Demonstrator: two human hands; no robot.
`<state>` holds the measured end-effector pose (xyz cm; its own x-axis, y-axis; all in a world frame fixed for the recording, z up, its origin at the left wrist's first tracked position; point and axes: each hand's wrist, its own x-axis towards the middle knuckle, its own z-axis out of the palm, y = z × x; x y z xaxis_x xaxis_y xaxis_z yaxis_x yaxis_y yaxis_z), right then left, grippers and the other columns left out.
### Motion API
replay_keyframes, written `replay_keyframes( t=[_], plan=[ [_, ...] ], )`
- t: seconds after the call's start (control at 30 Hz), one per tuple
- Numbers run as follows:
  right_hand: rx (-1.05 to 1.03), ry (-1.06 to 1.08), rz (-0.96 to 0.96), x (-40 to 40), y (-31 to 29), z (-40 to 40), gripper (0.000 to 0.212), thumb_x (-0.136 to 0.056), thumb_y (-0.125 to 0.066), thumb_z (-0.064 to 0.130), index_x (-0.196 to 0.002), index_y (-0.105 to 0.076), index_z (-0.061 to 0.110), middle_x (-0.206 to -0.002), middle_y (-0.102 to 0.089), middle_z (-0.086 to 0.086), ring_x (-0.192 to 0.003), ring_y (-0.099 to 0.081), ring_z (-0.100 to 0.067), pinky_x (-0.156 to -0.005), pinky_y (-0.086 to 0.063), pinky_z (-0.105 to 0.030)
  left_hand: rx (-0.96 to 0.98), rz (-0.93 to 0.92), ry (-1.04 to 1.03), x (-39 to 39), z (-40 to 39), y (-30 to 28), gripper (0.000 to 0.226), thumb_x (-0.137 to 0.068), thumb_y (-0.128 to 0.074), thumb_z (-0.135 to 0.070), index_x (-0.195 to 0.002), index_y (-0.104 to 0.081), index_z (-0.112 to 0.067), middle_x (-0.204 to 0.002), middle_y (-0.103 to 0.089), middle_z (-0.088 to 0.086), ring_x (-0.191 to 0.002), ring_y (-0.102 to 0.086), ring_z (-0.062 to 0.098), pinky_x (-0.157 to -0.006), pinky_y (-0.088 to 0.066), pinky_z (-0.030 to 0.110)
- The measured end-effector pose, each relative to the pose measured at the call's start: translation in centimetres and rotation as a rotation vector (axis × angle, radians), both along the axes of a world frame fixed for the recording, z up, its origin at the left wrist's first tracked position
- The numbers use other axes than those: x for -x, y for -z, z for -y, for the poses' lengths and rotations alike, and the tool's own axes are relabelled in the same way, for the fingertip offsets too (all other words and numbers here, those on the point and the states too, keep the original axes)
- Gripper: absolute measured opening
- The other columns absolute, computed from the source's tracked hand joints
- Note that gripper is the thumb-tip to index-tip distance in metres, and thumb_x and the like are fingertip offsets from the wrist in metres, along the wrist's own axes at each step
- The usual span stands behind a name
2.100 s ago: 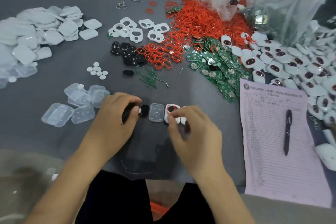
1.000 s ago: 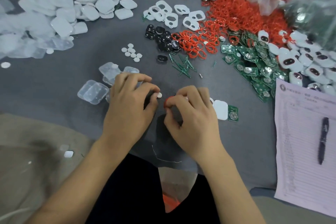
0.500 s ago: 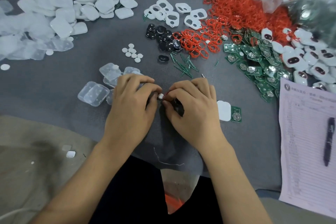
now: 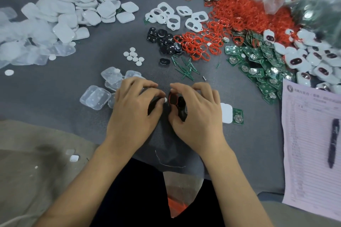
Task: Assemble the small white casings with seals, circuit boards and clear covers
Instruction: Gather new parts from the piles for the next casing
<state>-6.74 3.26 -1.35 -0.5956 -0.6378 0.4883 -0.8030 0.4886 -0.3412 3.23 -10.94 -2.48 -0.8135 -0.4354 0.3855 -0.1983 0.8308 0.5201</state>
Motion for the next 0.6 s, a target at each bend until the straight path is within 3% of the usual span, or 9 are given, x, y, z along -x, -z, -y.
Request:
replay_keyframes(
  t=[0.4, 0.6],
  plan=[
    [0.043, -0.022, 0.064, -0.2, -0.1, -0.3, 0.042, -0.079, -0.075, 0.019, -0.121, -0.071, 0.018, -0.107, -0.073, 0.013, -0.106, -0.060, -0.026, -0.089, -0.044, -0.041, 0.011, 0.006, 0.003, 0.1, 0.0, -0.1, 0.012, -0.094, -0.072, -0.022, -0.104, -0.077, -0.016, -0.112, -0.067, 0.000, -0.118, -0.057, 0.028, -0.100, -0.044, 0.046],
    [0.280, 0.018, 0.087, 0.0, -0.2, -1.9, 0.035, -0.084, -0.072, 0.017, -0.119, -0.070, 0.014, -0.110, -0.073, 0.011, -0.105, -0.058, -0.025, -0.095, -0.046, -0.039, 0.038, -0.065, 0.034, 0.2, 0.1, 0.4, 0.012, -0.094, -0.074, -0.010, -0.106, -0.078, -0.011, -0.110, -0.071, 0.003, -0.116, -0.060, 0.031, -0.102, -0.045, 0.044]
  ],
)
